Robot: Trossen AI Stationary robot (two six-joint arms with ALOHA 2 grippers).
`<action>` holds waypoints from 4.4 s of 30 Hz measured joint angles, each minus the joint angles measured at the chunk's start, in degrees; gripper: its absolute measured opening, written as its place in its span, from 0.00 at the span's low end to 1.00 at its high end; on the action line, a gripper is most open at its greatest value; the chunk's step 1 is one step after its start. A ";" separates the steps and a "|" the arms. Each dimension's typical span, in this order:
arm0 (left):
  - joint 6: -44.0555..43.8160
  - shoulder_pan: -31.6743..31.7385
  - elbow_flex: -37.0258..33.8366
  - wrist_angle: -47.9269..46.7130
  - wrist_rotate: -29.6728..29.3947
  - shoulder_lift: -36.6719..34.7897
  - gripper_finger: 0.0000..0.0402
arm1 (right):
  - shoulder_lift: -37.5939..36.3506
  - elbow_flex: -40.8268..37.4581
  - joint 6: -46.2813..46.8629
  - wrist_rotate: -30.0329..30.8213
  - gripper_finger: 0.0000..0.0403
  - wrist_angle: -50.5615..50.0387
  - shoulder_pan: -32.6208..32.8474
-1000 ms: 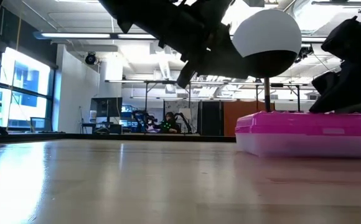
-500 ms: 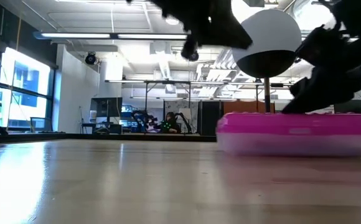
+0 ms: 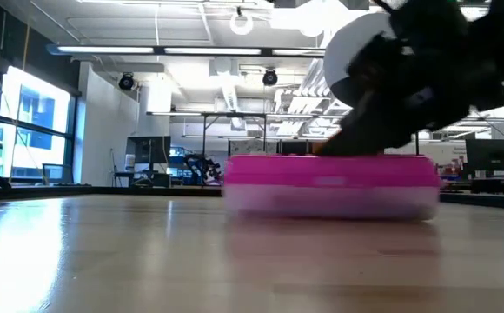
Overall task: Pick & place school supplies into a supply box
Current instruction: Close the transparent supply box, then return to Home Position
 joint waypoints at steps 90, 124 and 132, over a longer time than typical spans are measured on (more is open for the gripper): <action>8.36 -21.03 -102.19 48.40 17.84 -85.67 0.18 | -91.99 -23.49 -22.08 22.41 0.00 -35.79 16.57; 32.86 -21.00 -102.18 58.35 14.61 -85.19 0.18 | -91.95 -23.47 -30.41 14.18 0.00 -36.45 16.57; 25.45 -21.00 -102.28 56.07 13.59 -85.17 0.18 | -91.95 -23.48 -29.27 17.91 0.00 -36.17 16.54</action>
